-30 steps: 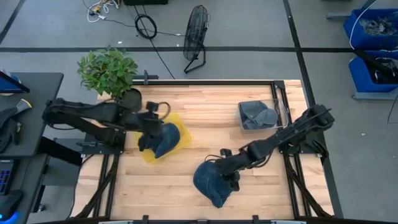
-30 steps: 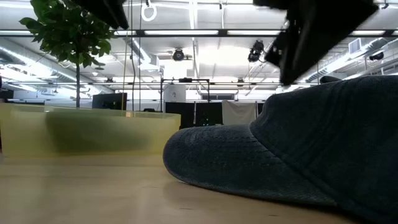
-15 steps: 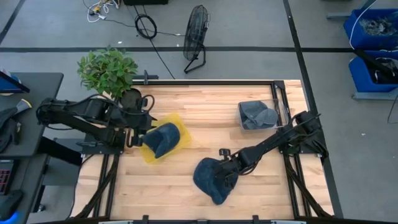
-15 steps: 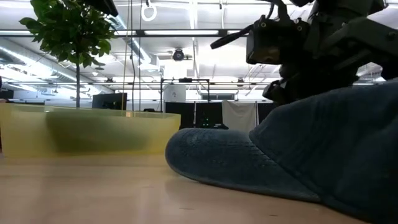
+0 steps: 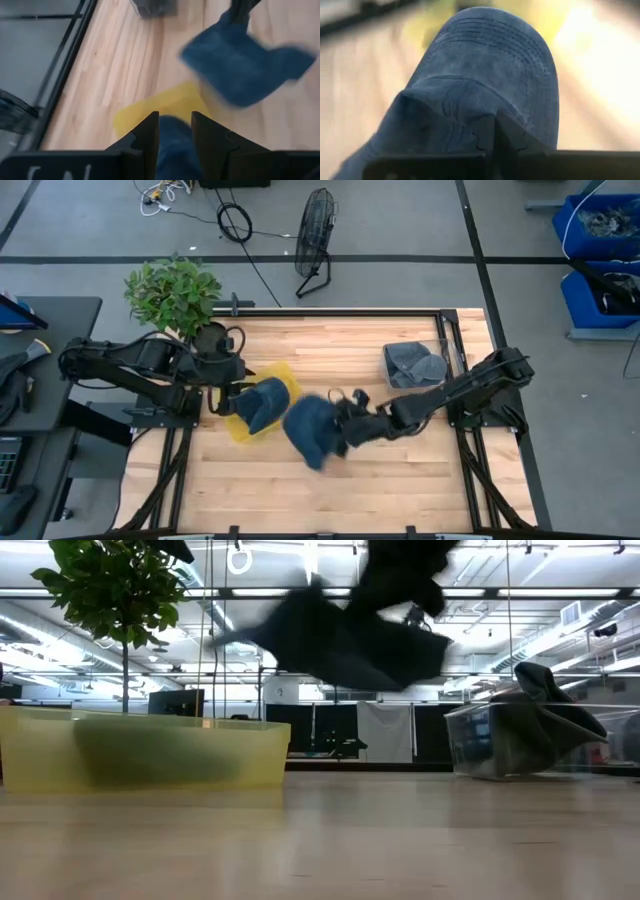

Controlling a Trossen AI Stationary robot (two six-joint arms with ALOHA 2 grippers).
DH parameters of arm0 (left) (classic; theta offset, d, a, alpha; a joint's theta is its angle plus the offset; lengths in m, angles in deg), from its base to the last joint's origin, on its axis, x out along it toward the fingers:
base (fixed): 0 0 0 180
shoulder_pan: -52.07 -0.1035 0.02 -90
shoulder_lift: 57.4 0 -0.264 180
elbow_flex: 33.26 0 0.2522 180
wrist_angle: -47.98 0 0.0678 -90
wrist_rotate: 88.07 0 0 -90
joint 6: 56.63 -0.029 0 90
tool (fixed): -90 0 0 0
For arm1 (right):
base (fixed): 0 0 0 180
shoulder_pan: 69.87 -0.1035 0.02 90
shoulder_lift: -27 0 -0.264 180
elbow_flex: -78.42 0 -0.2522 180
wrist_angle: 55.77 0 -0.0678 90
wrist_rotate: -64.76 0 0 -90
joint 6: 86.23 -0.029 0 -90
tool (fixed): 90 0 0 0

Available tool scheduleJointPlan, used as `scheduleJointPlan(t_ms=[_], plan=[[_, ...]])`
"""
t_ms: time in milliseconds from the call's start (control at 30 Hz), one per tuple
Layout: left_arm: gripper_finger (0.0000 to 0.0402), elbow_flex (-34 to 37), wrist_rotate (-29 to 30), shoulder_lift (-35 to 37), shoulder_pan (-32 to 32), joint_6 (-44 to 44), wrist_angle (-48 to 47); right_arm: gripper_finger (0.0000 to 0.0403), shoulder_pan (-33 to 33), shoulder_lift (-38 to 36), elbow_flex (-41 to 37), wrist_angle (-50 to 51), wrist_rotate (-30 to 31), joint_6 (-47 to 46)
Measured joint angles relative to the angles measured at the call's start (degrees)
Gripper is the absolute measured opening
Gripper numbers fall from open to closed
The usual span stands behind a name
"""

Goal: Pick & Place hat
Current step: Put the blue cap into the yellow bin

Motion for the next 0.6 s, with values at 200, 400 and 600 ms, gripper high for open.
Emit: scheduleJointPlan(t_ms=[200,400,600], plan=[[0.0117,0.0,0.0,-1.3,0.0,8.7,8.2,0.0005,4.1,0.2,3.3,-8.8,12.3,7.8],[0.0117,0.1,0.4,-6.4,0.0,2.2,12.5,0.0005,10.3,2.4,3.3,-17.0,13.0,8.4],[0.0117,0.0,6.2,-13.5,0.0,-7.6,19.2,0.0005,14.7,4.8,3.3,-17.0,13.0,6.8]])
